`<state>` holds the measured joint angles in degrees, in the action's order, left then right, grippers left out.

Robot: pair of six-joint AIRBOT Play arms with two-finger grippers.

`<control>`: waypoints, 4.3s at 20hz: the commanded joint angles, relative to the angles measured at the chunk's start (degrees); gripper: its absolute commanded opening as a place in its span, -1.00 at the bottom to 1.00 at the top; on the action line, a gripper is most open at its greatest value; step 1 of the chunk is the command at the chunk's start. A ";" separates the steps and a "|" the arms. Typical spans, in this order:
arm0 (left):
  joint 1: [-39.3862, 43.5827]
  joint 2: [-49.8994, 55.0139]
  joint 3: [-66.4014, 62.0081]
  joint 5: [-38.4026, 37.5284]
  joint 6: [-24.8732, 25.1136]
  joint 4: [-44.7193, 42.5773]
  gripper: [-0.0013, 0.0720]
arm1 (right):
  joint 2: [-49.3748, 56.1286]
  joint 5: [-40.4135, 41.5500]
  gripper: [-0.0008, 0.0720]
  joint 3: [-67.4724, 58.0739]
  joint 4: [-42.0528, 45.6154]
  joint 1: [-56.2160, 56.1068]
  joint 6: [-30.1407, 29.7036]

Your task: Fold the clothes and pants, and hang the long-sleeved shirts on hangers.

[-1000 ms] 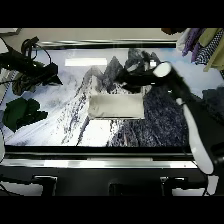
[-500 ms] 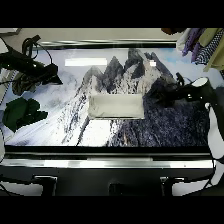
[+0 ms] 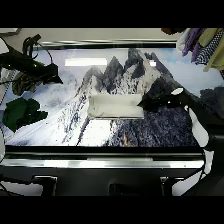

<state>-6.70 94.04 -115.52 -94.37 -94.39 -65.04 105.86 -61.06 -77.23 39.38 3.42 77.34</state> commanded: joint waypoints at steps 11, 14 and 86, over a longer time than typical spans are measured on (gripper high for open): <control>0.00 0.04 0.02 0.33 0.15 0.02 -0.91 | -3.69 3.39 -0.89 -21.51 0.28 9.62 16.22; -0.02 0.04 0.02 0.33 0.15 0.00 -0.91 | -4.02 4.44 -0.89 -27.02 4.59 16.04 21.53; 3.39 -27.58 30.97 12.57 3.82 -13.11 -0.91 | -47.78 -4.81 -0.89 16.13 35.23 -11.78 9.20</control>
<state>-3.33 66.54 -84.66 -81.84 -90.59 -78.00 58.13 -65.84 -61.06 74.67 -8.27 86.56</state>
